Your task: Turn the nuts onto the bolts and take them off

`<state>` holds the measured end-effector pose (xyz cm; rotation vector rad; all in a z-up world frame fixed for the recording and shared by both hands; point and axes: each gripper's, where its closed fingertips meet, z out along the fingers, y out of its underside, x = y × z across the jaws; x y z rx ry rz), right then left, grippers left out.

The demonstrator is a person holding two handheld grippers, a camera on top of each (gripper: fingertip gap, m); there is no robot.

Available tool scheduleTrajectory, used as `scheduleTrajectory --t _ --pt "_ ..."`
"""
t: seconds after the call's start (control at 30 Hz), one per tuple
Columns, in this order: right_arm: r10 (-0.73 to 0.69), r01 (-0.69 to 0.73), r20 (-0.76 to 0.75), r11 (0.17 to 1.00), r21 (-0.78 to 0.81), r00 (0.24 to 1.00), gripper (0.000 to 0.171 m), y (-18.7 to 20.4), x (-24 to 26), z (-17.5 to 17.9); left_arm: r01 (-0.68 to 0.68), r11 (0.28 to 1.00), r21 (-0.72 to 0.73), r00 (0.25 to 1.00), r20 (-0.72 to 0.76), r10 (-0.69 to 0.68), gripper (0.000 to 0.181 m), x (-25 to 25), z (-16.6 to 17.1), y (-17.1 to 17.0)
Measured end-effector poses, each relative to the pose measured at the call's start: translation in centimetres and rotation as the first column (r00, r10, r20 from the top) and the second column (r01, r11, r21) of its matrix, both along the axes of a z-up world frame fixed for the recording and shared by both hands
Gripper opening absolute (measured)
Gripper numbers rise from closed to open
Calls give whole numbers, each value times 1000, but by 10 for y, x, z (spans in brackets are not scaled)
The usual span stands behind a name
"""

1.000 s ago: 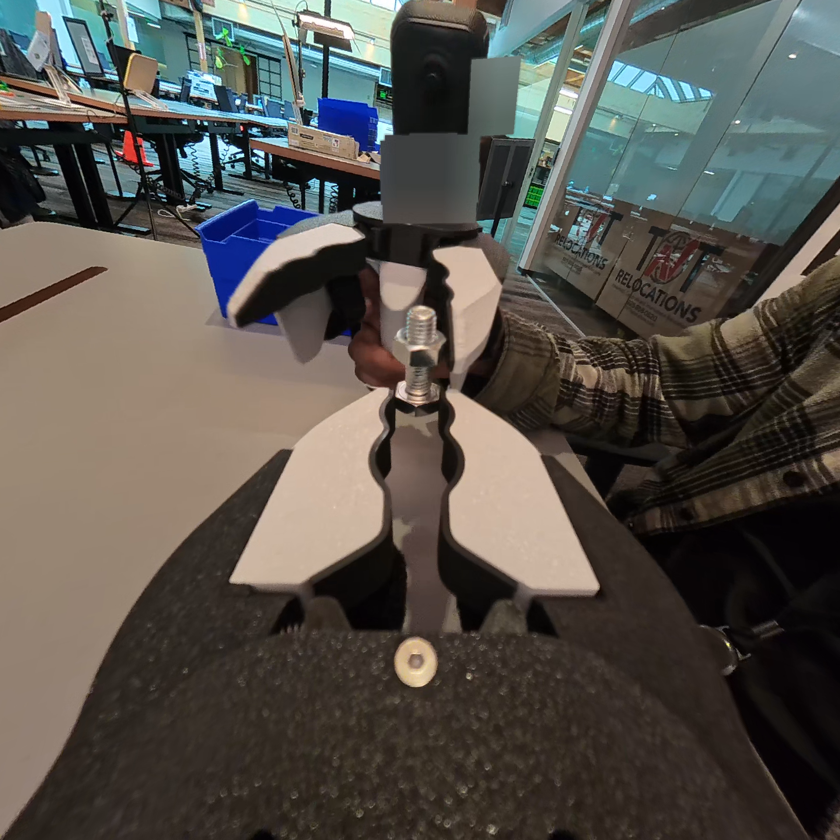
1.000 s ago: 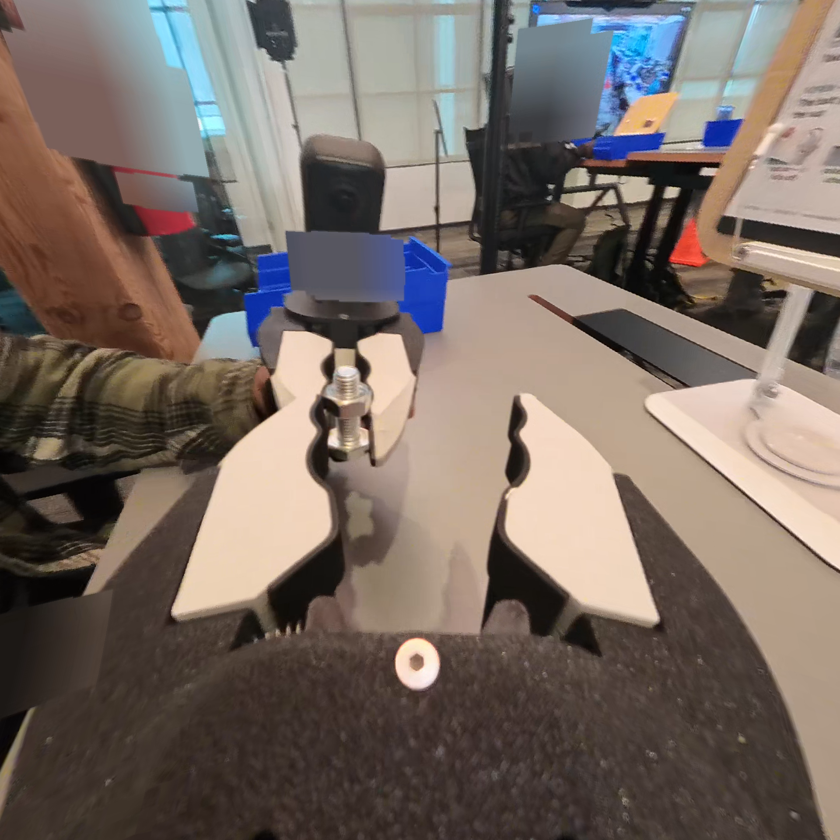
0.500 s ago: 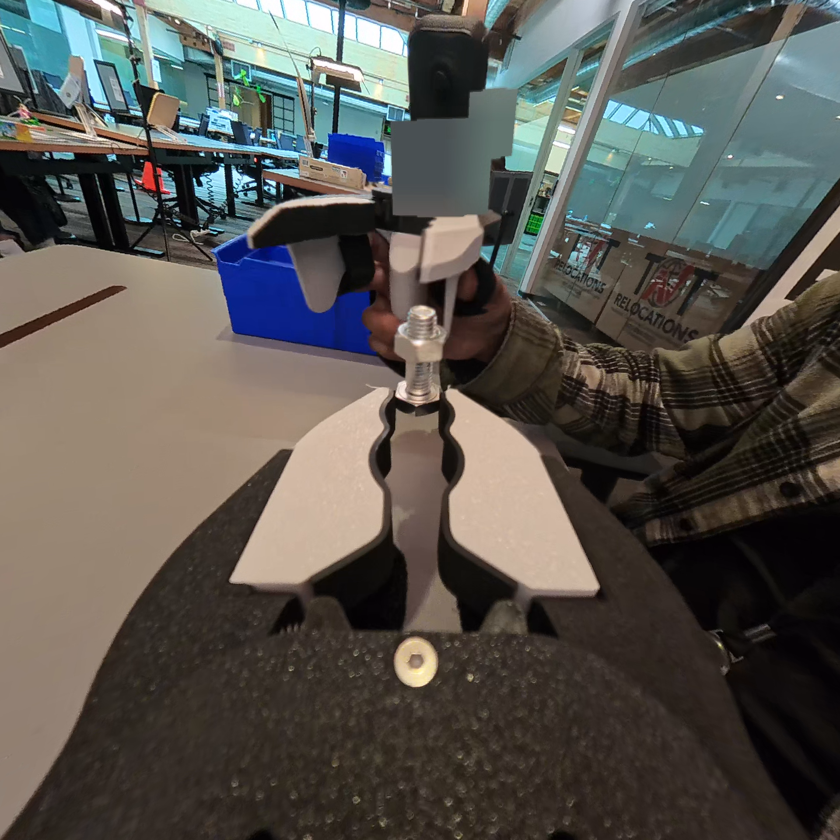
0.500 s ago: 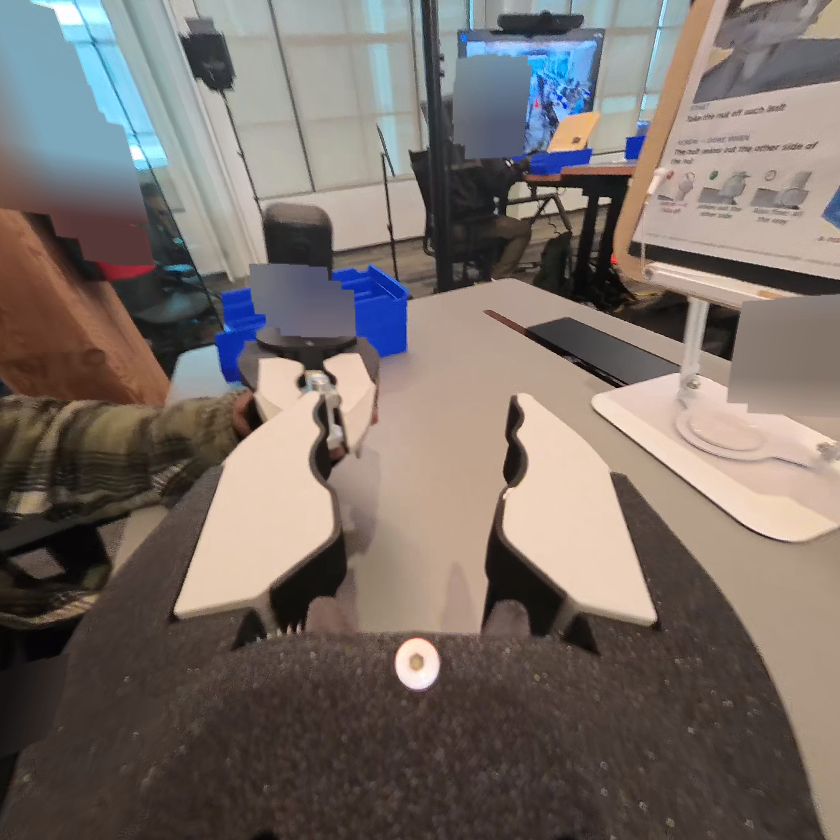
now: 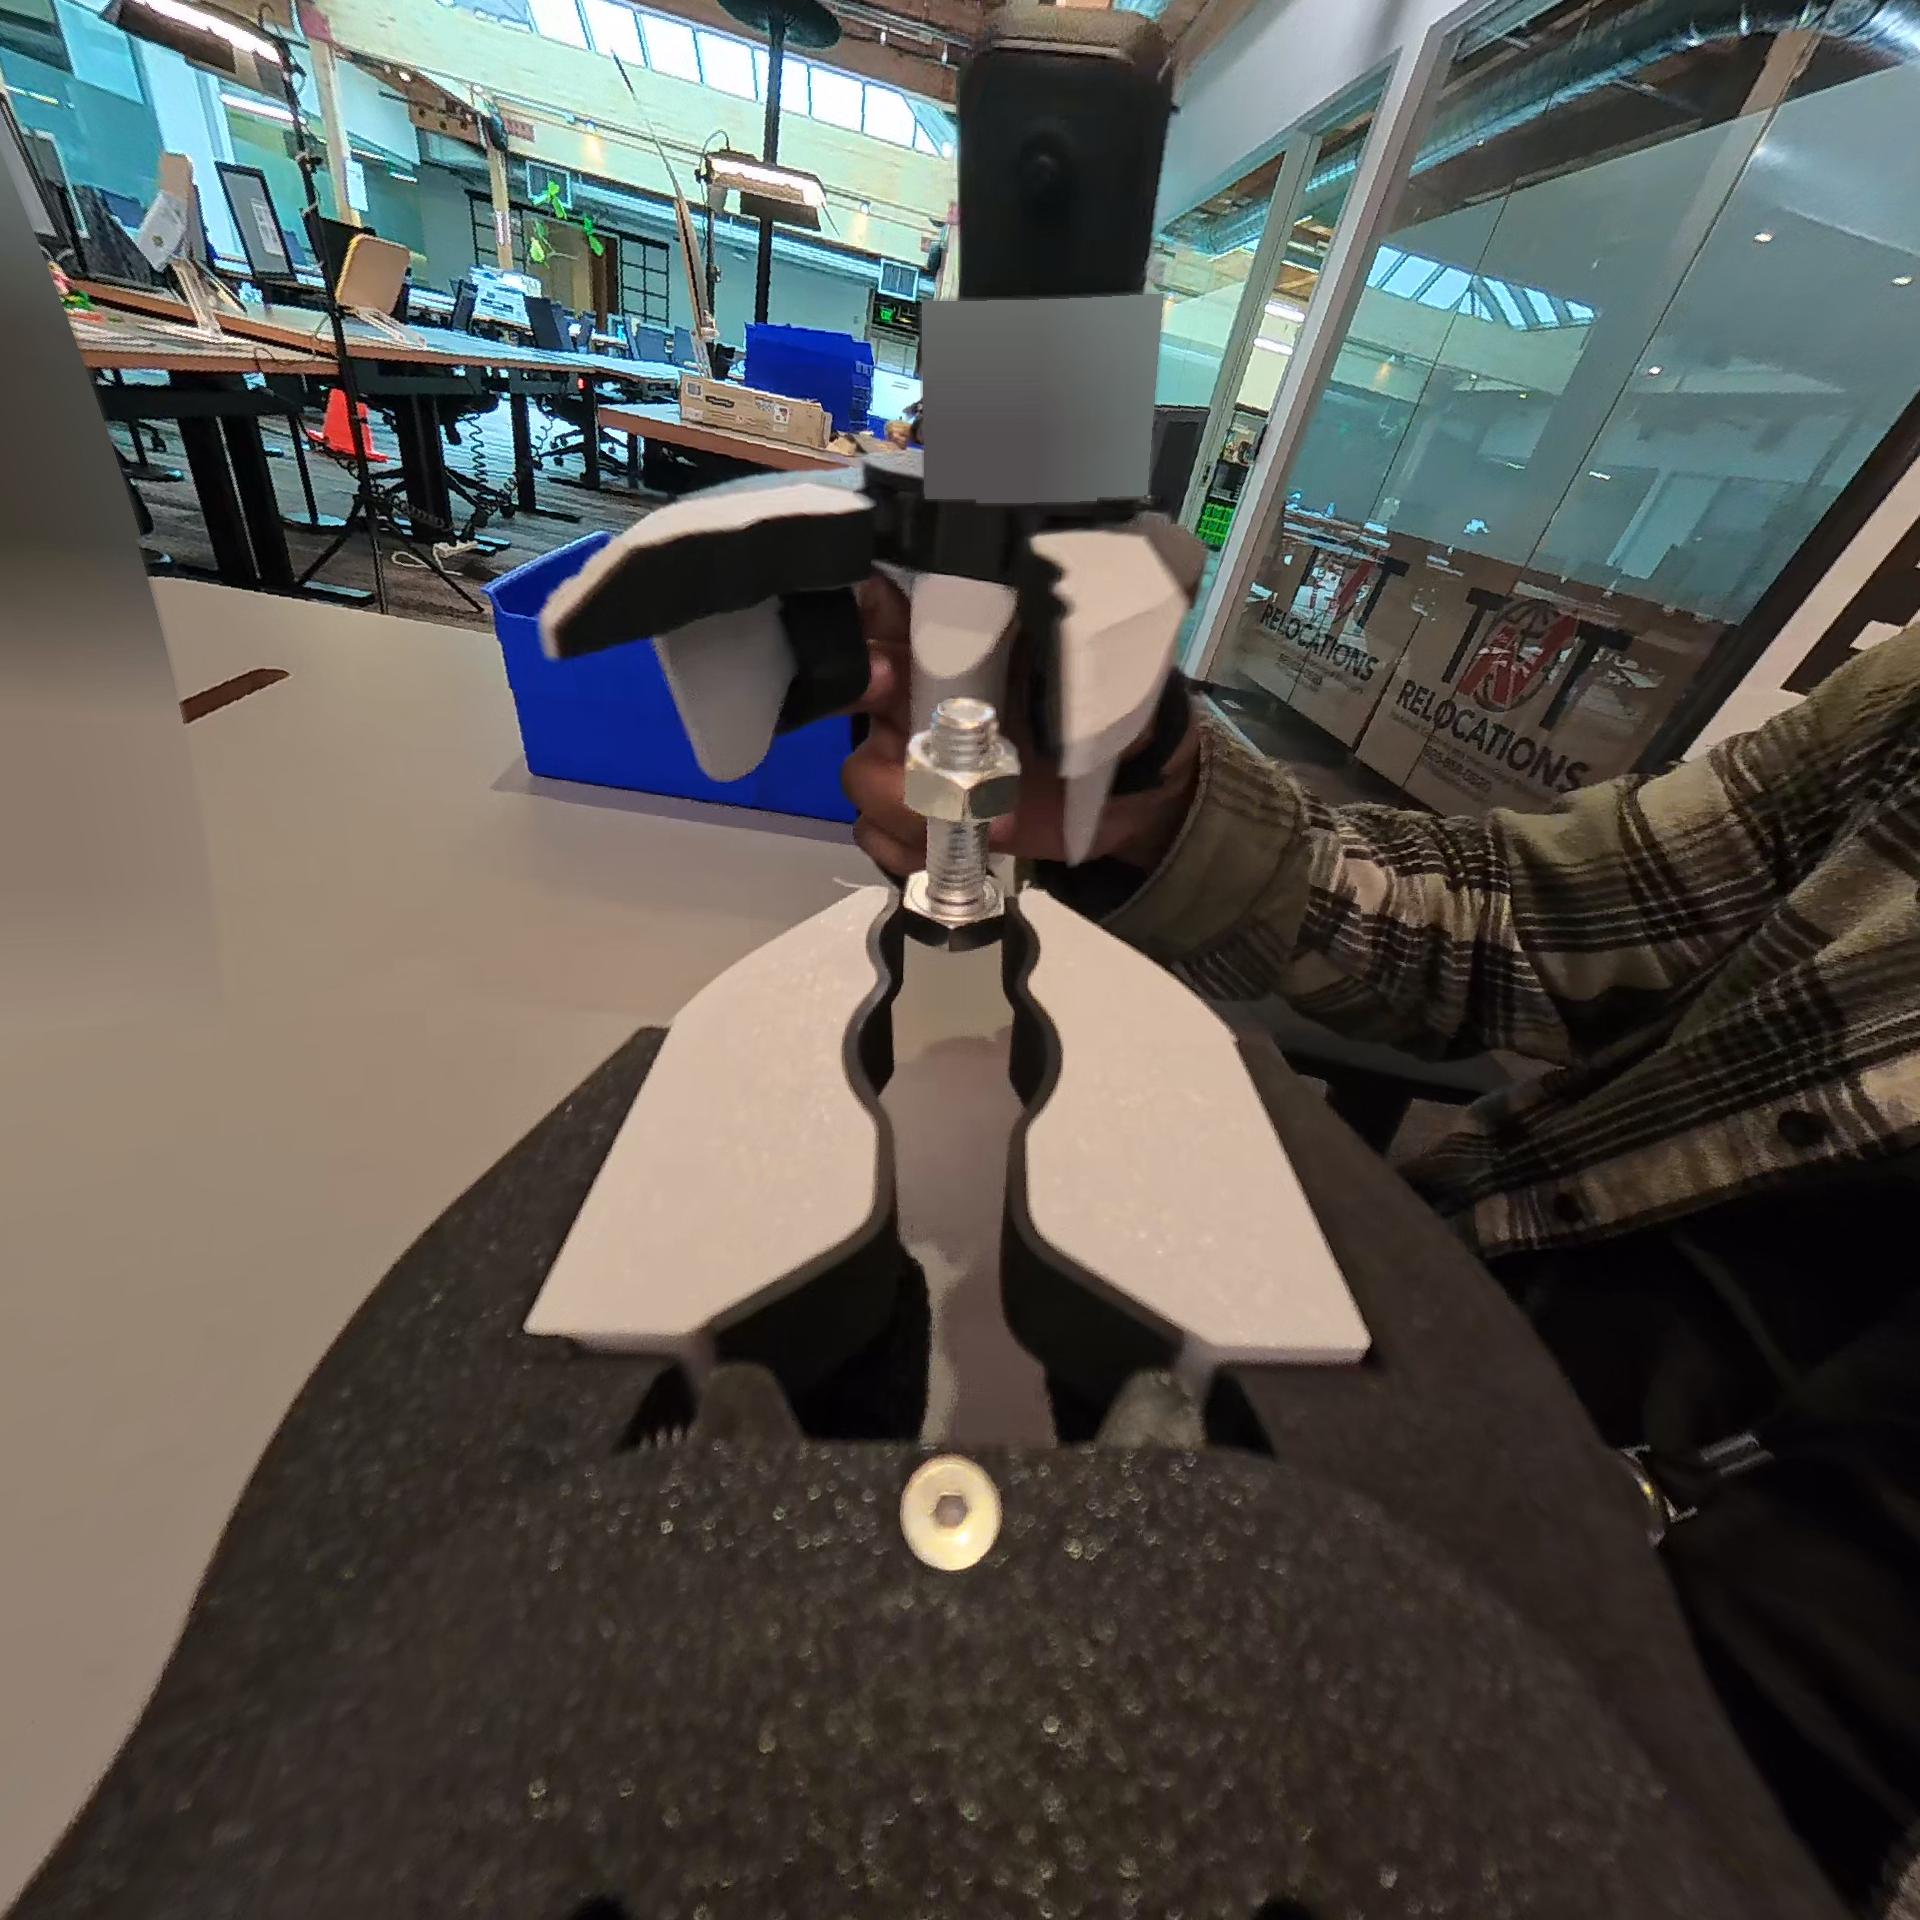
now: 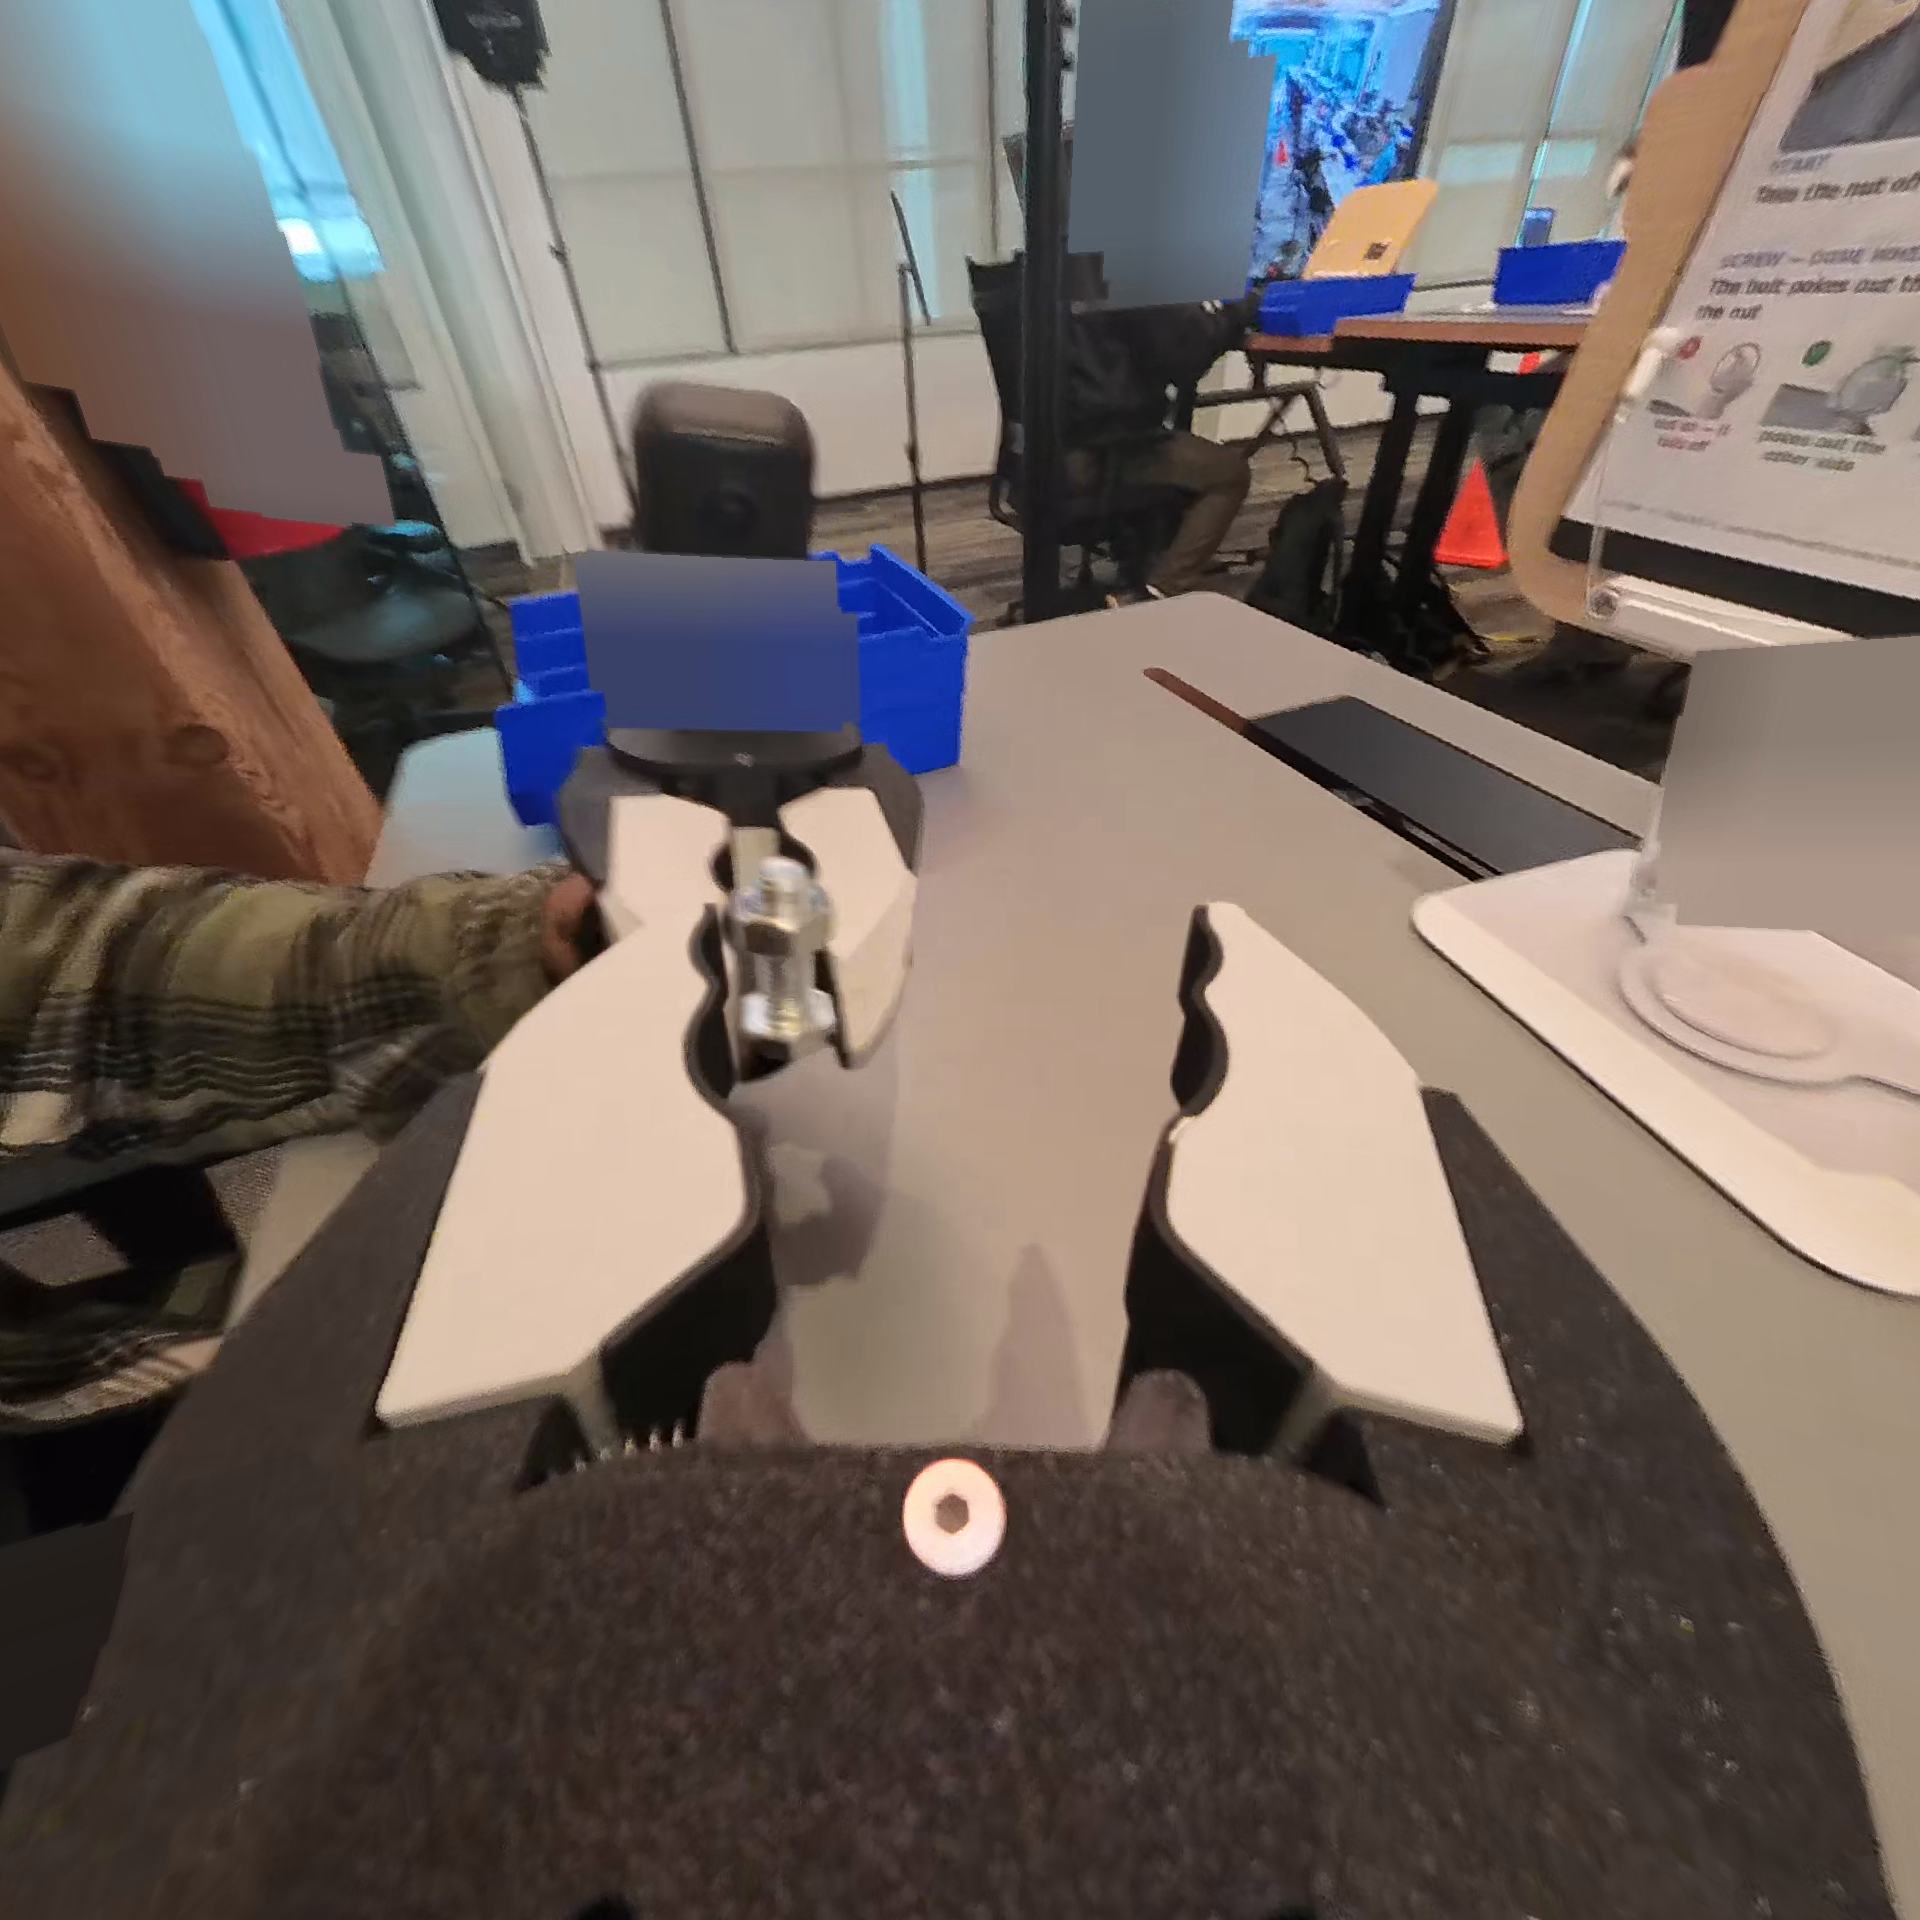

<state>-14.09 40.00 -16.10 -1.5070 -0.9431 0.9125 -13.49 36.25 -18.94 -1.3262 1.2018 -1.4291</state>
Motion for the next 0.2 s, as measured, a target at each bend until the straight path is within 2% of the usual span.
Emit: scheduleTrajectory --t 0.03,0.1,0.2 --pt "-25 25 22 1000 5 999 88 5 4 -3 -2 1000 4 1000 0 2 18 0 1 0" --pt "-60 60 -5 998 -2 998 83 11 17 -1 -11 1000 12 1000 -6 12 18 -1 0 1" --pt "-24 23 -49 1000 -18 999 82 5 14 4 -12 1000 -2 1000 2 12 18 -3 1 4"
